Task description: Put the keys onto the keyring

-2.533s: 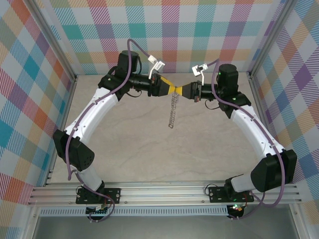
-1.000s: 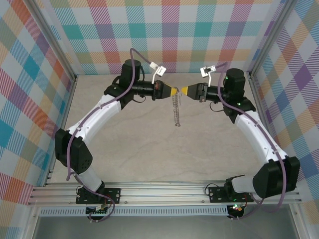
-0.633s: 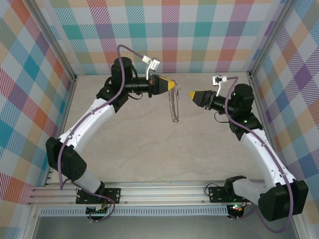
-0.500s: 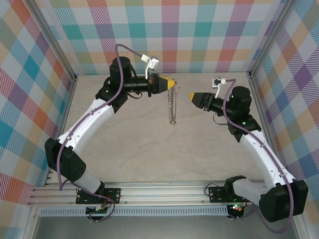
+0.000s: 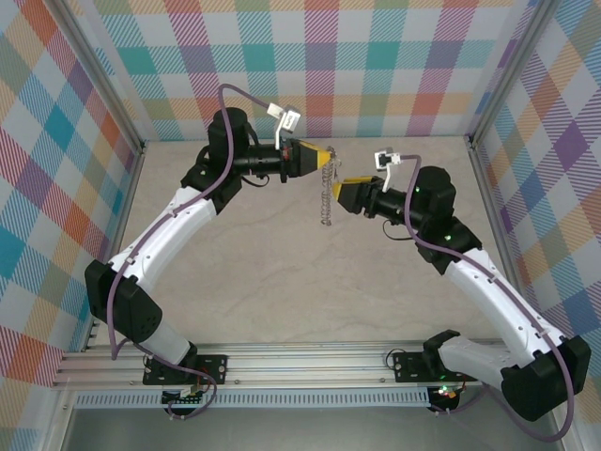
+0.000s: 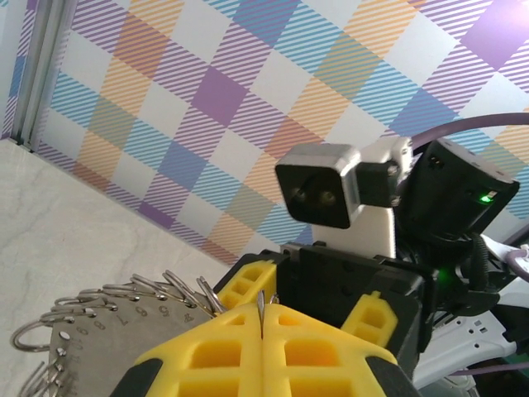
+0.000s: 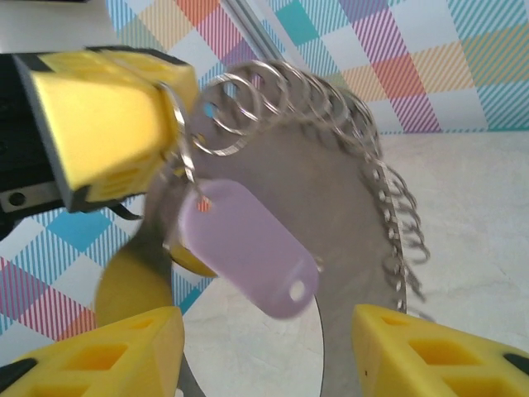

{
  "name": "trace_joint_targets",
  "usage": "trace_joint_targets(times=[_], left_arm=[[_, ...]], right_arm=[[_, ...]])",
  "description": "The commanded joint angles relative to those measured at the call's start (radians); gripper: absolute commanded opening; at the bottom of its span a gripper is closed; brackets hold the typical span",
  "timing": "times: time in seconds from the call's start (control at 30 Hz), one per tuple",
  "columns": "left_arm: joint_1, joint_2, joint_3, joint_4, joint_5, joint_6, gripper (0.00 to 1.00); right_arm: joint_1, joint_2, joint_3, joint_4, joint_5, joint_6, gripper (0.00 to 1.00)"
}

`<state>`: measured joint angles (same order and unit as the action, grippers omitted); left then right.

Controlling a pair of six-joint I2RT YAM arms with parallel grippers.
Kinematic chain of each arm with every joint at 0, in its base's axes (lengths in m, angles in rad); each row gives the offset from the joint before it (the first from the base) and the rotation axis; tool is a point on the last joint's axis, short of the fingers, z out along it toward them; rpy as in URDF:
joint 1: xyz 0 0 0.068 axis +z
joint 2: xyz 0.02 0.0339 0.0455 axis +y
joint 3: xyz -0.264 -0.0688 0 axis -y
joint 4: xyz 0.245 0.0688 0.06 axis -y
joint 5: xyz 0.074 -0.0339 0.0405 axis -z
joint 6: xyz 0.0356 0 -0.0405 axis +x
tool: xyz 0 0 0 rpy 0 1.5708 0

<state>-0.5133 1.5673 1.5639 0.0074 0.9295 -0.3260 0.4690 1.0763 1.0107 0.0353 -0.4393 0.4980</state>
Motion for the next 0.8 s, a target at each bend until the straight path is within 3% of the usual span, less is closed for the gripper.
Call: trace_joint_targets(times=[0.0, 0.4, 0.47, 0.77], left_arm=[[-0.013, -0.027, -0.001, 0.064, 0.001, -0.012, 0.0], [-0.014, -0.041, -0.016, 0.068, 0.002, -0.01, 0.0], [-0.014, -0.043, -0.018, 0.069, 0.002, -0.011, 0.0], [-0.017, -0.051, -0.02, 0.08, 0.002, -0.019, 0.0]], right_arm=[[0.028, 0.021, 0.056, 0.009, 0.044, -0.049, 0.55], [0.043, 0.022, 0.082, -0.025, 0.117, -0.109, 0.47], [0.043, 0.006, 0.078, -0.039, 0.137, -0.122, 0.42], [0.043, 0.053, 0.121, -0.055, 0.08, -0.123, 0.4]])
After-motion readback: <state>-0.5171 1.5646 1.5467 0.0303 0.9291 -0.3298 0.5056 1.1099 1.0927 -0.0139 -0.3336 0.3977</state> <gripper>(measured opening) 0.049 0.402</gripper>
